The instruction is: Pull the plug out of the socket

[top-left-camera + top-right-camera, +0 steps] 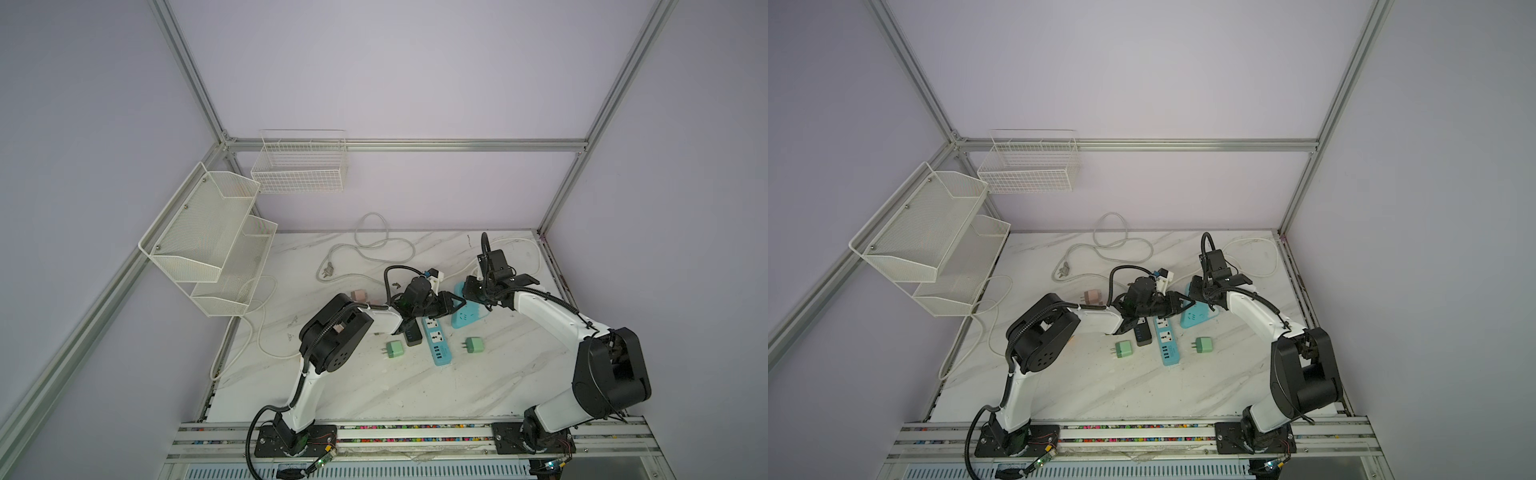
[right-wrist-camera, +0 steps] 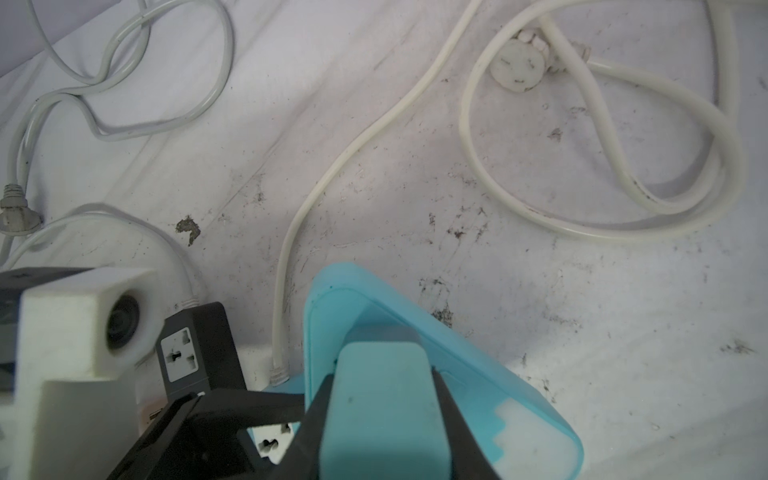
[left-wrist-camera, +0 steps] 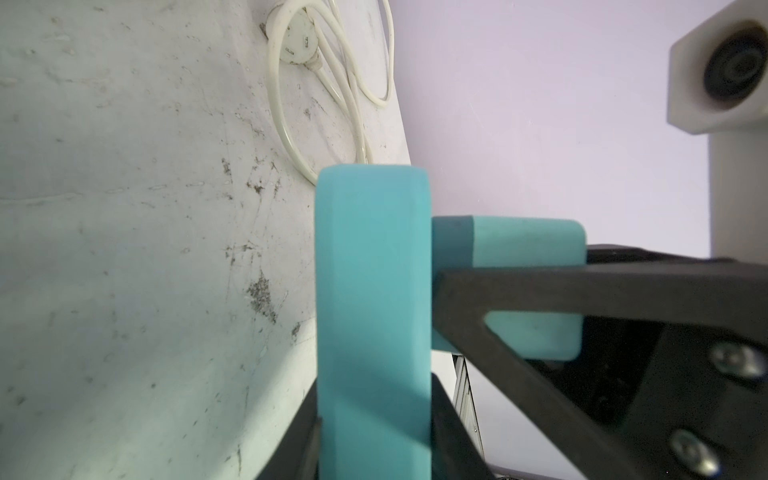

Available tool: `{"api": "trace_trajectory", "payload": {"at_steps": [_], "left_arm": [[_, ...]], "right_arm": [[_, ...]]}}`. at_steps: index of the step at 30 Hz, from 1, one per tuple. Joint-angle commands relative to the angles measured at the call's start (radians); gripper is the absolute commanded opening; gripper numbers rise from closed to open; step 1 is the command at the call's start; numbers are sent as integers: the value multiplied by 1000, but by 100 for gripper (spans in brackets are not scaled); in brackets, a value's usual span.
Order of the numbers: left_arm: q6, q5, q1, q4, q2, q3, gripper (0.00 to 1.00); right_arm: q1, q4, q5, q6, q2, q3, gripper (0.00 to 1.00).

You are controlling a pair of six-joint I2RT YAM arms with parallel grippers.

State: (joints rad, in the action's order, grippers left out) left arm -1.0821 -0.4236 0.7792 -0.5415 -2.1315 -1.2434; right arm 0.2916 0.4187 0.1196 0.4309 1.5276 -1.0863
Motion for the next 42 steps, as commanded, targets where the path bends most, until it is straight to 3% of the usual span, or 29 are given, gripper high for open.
{"api": "trace_trajectory", "payload": {"at_steps": [1,6,11,19,22,29,34,37,42], "left_arm": [[-18,34,-1,4,31,51,0],[-19,49,-4,33,39,44,0],[-22,63,-5,68,24,9,0],[-39,96,-7,106,43,23,0],[-42,106,-7,124,50,23,0],[-94,83,-7,76,1,-4,0],[-92,108,-8,98,27,18,0],[-92,106,-9,99,31,19,0],[-105,96,-9,88,13,0,0]], "right_arm": [[-105,-23,109,-15,-52,23,11],[-97,-42,106,-5,-47,19,11],[7,-16,15,-15,-9,-24,11],[-87,-17,65,-23,-35,6,10],[-87,-6,19,-17,-43,1,11],[-19,-30,105,-33,24,-8,10],[-120,-37,135,-40,9,19,11],[-129,-82,161,2,4,29,10],[-14,-72,48,25,19,-13,10]]}}
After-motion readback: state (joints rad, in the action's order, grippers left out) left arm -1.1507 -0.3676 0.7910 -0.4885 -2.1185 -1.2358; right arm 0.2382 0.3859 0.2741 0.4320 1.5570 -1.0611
